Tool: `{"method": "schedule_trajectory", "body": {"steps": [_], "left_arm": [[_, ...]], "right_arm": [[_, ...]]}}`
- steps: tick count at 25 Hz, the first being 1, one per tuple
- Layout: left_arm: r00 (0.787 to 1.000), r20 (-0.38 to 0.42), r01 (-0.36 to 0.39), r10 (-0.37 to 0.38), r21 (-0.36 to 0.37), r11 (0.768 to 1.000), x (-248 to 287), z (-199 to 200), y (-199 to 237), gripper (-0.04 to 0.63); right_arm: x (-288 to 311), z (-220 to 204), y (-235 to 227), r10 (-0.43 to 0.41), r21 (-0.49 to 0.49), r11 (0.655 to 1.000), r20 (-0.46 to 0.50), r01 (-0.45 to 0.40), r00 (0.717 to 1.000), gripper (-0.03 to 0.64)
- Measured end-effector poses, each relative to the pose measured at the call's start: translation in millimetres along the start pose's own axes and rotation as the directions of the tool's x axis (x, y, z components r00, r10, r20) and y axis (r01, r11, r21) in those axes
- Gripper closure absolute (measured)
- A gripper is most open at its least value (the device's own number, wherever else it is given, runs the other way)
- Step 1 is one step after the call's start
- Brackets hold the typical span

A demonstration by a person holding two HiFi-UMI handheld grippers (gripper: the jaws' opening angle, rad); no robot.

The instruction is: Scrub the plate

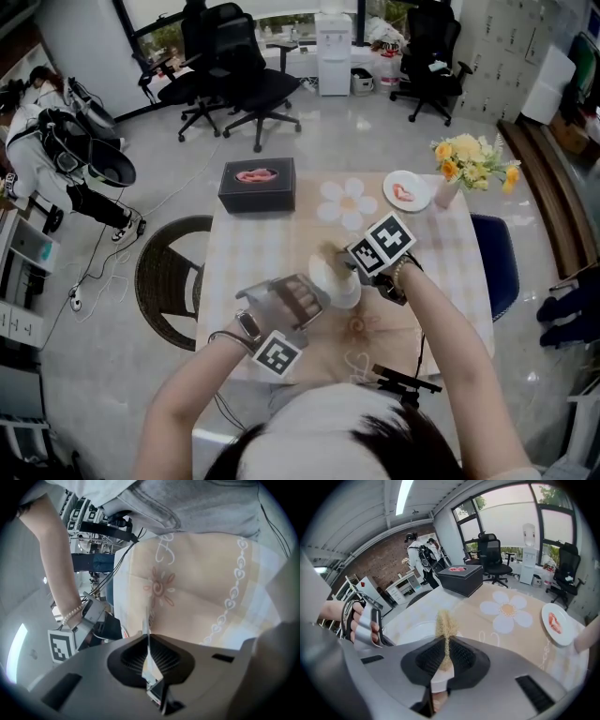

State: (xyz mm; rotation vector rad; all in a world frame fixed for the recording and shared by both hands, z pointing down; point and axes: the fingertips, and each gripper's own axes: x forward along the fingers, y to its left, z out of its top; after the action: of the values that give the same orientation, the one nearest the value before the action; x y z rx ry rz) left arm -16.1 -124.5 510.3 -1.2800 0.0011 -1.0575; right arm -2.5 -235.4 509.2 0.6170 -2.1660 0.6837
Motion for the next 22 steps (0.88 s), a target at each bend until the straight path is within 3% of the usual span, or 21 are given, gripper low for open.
{"method": "schedule_trajectory", "body": {"steps": [11,22], "left_arm": [[1.0,0.007,-0.001,0.001,0.007,1.0,-0.3,1.1,2.0,0.577],[1.0,0.017,-0.005,0.005,0.029,1.0,-0.8,2.6,2.7,0.578]], "right_arm": [[6.1,-15.7,-33.7,-0.099,0.035,0.994,-0.018,0.099,0.995,0.584],[14.0,-24.8,-48.0,-0.175,0.01,0.984,-0.016,0.175,0.984,0.584]]}}
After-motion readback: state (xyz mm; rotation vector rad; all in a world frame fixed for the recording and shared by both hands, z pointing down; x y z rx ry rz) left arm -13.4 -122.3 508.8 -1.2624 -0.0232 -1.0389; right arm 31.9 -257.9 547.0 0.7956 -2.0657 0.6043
